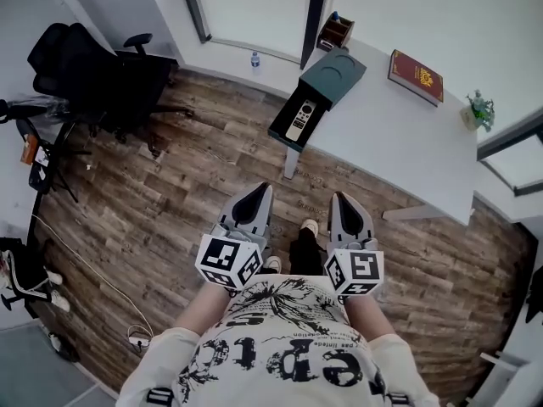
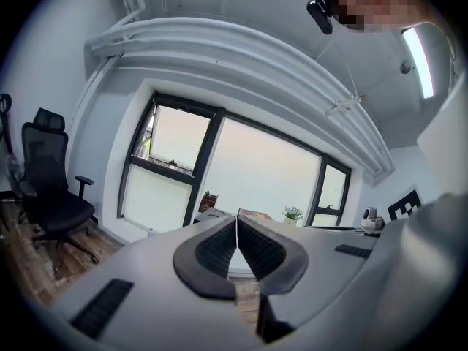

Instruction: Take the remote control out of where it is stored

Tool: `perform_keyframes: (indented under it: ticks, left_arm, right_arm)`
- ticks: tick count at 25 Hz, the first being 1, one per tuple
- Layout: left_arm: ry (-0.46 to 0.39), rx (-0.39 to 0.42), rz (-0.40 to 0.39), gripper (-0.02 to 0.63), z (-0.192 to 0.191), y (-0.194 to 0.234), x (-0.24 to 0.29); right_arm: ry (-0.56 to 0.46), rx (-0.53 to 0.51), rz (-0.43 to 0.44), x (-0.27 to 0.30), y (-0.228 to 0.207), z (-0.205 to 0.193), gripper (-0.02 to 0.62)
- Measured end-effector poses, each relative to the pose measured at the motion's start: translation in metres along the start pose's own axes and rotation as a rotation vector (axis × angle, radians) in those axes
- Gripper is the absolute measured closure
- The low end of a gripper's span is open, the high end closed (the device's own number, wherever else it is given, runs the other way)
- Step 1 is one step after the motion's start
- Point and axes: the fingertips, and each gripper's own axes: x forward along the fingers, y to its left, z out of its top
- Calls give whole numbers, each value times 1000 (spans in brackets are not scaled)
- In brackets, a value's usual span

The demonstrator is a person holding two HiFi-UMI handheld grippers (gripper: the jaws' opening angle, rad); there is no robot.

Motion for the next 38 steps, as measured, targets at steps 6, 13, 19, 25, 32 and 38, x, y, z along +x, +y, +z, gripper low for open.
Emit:
perform_keyframes:
  ticks: [6, 13, 19, 25, 32, 38]
  left_arm:
    - [70, 20, 2, 594, -5, 12, 72]
    - [16, 101, 74, 594, 31, 26, 163]
    - [50, 66, 100, 594, 30, 36, 226]
    - [120, -12, 109, 594, 7, 50, 254]
    - [312, 22, -9, 594, -36, 66, 292]
    - [470, 83, 51, 590, -82, 102, 316]
  right_arm:
    - [8, -4, 16, 64, -49, 13, 594]
    - [-1, -4, 84, 144, -111, 47, 594]
    - [58, 21, 151, 197, -150, 37, 594]
    - [113, 41, 171, 226, -163, 23, 594]
    - [176, 69, 130, 247, -164, 5, 594]
    - [263, 113, 66, 265, -165, -25, 594]
